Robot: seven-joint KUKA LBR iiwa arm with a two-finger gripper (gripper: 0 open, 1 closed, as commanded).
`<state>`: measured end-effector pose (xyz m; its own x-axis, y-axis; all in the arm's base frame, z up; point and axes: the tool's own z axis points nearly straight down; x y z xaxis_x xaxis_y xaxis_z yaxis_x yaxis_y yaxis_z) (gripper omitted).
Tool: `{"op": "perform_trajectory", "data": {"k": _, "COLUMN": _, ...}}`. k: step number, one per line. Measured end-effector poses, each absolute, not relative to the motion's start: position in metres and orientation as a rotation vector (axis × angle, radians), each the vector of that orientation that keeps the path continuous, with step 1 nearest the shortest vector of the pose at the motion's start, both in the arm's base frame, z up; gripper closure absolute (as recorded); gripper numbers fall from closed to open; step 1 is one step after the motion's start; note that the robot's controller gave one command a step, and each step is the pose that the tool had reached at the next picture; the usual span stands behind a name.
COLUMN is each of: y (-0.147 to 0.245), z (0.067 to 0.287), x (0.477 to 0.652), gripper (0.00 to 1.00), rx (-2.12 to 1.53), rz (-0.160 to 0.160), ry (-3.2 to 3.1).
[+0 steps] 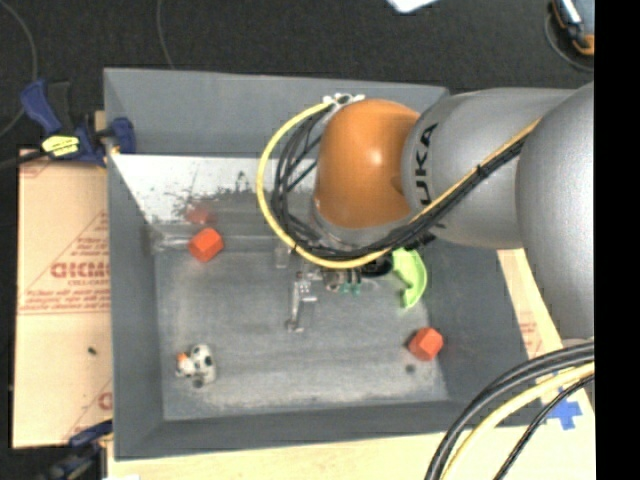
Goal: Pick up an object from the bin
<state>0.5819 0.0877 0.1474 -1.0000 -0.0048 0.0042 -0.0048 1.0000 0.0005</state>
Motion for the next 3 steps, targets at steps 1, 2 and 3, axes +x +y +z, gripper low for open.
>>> {"op": "perform_trajectory", "data": {"k": 1, "y": 0.087, "z": 0.152, "x": 0.583, "gripper": 0.0, "rx": 0.003, "rz": -0.002, "ry": -3.145}}
{"op": "perform_trajectory", "data": {"k": 2, "y": 0.043, "z": 0.147, "x": 0.592, "gripper": 0.0, "rx": 0.181, "rz": 0.0, "ry": -3.139}}
{"op": "perform_trajectory", "data": {"k": 3, "y": 0.036, "z": 0.111, "x": 0.63, "gripper": 0.0, "rx": 0.093, "rz": -0.003, "ry": -3.151}}
